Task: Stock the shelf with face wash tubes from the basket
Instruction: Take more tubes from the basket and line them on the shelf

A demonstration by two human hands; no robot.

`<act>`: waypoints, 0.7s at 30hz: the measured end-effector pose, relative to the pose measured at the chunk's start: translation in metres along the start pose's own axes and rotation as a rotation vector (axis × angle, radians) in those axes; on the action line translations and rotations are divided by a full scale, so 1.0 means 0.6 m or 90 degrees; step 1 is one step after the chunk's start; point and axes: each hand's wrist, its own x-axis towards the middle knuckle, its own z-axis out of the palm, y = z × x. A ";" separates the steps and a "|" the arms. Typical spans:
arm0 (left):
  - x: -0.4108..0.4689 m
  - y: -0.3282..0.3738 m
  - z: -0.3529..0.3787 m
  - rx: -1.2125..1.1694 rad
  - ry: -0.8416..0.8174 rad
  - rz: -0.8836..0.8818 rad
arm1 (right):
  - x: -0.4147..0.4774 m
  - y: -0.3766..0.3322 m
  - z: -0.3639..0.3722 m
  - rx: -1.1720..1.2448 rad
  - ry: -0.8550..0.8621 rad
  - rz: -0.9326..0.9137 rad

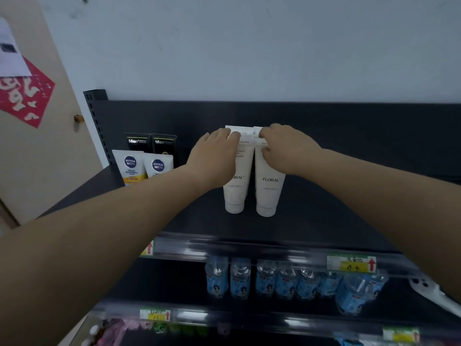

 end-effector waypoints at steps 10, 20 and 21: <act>-0.084 0.007 -0.020 0.034 0.000 -0.026 | -0.070 -0.061 0.010 0.000 0.065 -0.010; -0.228 -0.003 -0.012 0.054 -0.065 -0.070 | -0.154 -0.157 0.057 -0.018 0.025 -0.048; -0.245 -0.005 -0.008 0.055 -0.069 -0.075 | -0.163 -0.167 0.065 -0.015 0.018 -0.053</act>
